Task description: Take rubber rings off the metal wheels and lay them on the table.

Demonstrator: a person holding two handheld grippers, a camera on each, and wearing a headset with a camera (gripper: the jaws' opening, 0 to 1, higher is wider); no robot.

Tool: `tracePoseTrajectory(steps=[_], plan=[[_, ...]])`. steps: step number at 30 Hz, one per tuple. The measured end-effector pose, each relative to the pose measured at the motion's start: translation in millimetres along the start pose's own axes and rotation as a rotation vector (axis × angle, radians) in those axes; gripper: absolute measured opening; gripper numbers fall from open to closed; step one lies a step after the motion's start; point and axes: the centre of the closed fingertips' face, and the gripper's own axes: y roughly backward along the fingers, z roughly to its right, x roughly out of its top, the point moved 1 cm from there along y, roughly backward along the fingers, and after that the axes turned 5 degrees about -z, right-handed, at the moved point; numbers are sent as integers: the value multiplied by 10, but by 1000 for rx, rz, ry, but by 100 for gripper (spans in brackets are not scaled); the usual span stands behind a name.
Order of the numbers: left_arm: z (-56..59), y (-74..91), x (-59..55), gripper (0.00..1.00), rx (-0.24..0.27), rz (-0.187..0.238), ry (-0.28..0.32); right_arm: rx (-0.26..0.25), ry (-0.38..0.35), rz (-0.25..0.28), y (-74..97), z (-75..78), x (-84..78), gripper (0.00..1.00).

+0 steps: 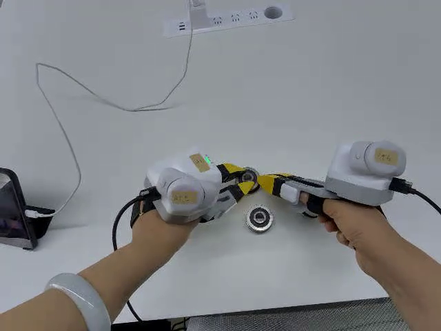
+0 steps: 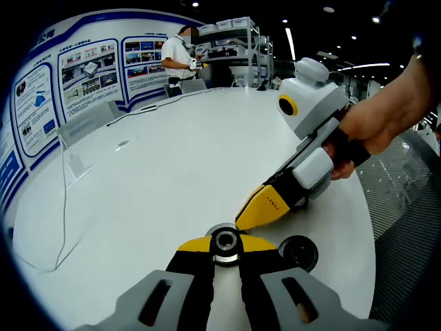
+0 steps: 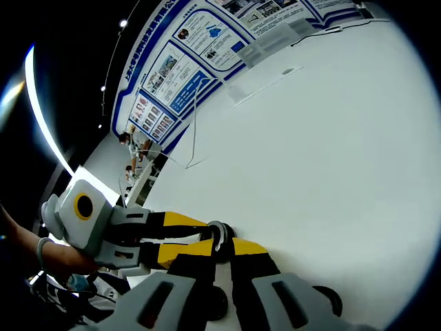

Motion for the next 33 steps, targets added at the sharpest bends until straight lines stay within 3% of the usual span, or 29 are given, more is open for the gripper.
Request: tracePoseTrajectory(steps=[18, 33], plan=[[2, -1, -2, 13, -3, 6, 5, 8, -39, -6, -44, 43, -22, 13], [1, 1, -2, 13, -2, 8, 9, 27, -34, 4, -26, -26, -15, 14]])
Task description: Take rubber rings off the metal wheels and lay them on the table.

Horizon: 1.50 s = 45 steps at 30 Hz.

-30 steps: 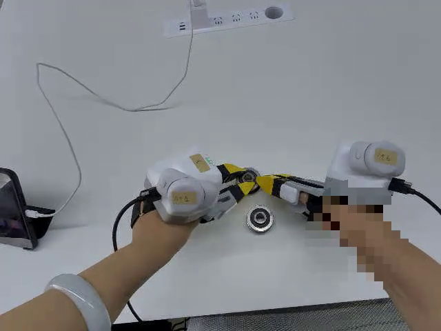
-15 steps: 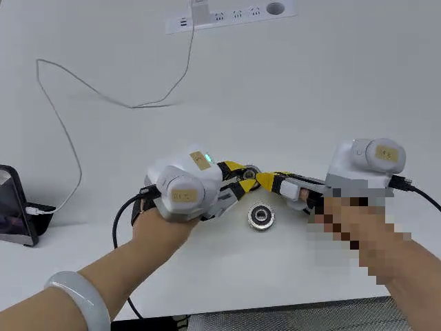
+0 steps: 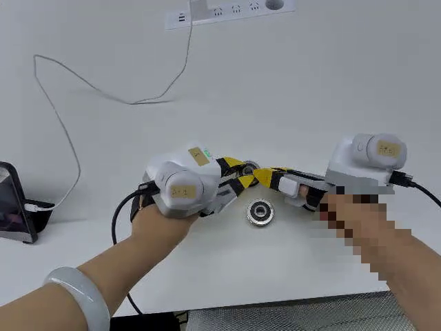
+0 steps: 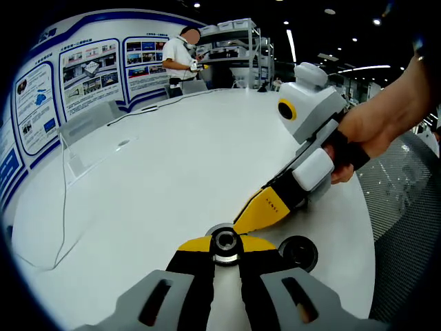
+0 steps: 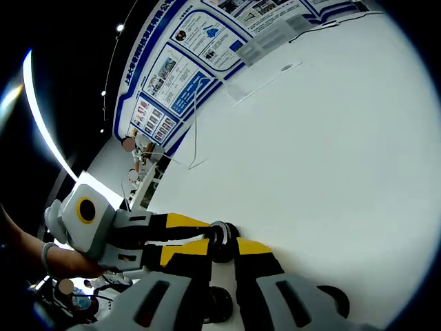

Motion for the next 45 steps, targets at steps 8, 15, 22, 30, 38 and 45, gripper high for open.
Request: tracePoseTrajectory(steps=[8, 15, 22, 30, 38, 45], plan=[[-8, -4, -8, 13, -2, 3, 4, 8, -10, 7, -35, -13, 15, 13], [-5, -2, -2, 13, -2, 5, 7, -2, -20, 4, -43, 35, 26, 15], [-3, 0, -4, 13, -7, 6, 5, 11, -32, 4, -58, 11, 9, 15], [-2, 3, -1, 13, -6, 7, 5, 40, -71, -1, -49, -20, 8, 16], [2, 3, 1, 13, -5, 5, 7, 40, -75, 0, -28, -31, -15, 16], [8, 3, 1, 13, -7, 4, 5, 48, -74, -10, -11, -61, -27, 17]])
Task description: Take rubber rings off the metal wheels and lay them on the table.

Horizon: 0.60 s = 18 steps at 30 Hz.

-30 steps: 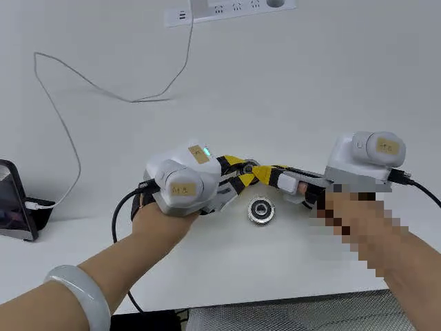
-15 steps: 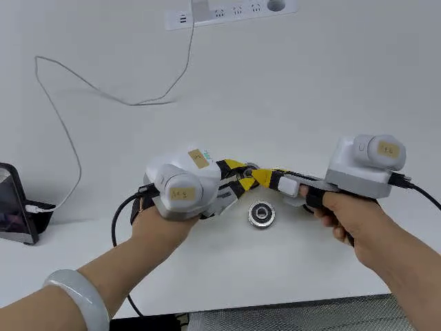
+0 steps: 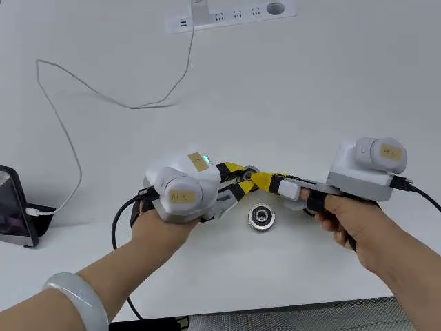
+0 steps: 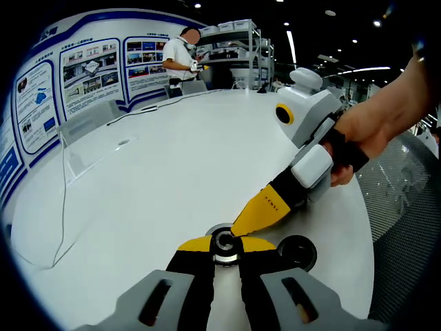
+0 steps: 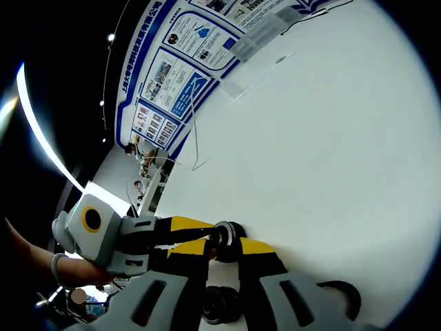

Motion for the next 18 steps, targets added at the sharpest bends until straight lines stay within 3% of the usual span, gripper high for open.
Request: tracePoseTrajectory(steps=[18], plan=[[3, -1, -5, 13, 0, 2, 3, 8, -11, 4, 20, -2, 11, 18]])
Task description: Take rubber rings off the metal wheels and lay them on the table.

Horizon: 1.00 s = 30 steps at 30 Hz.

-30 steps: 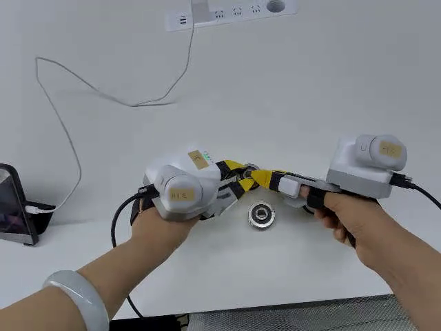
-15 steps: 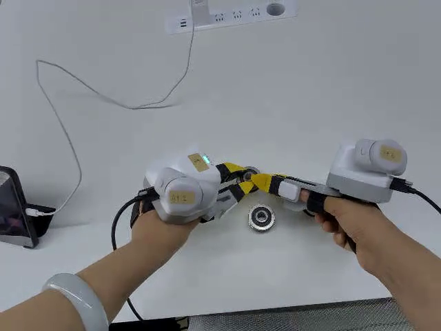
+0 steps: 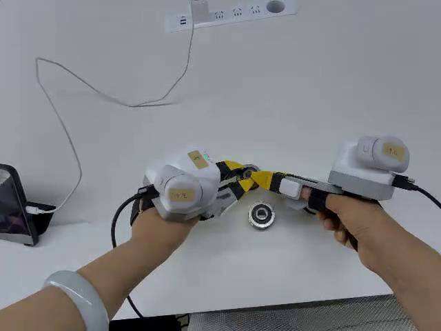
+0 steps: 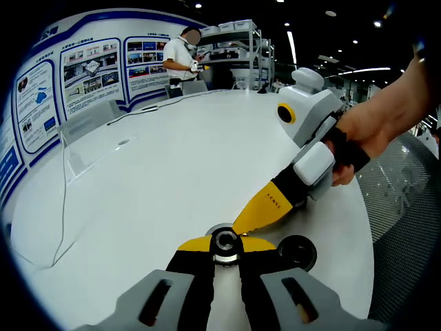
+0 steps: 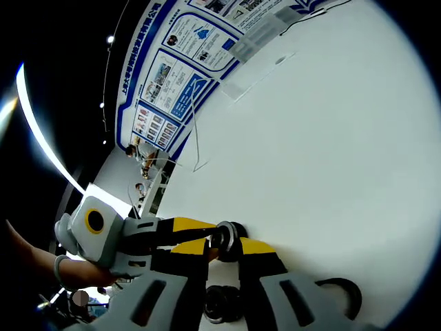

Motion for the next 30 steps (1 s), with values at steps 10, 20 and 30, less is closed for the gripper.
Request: tracePoseTrajectory(steps=[10, 20, 30], plan=[[1, 8, -1, 13, -2, 2, -2, 7, -5, -5, 4, -10, -13, 18], [-5, 6, -4, 13, -4, 3, -1, -8, 13, 12, 56, 12, 26, 16], [-8, 8, -9, 13, -5, 4, 2, -6, 30, 1, 6, 12, -14, 20]])
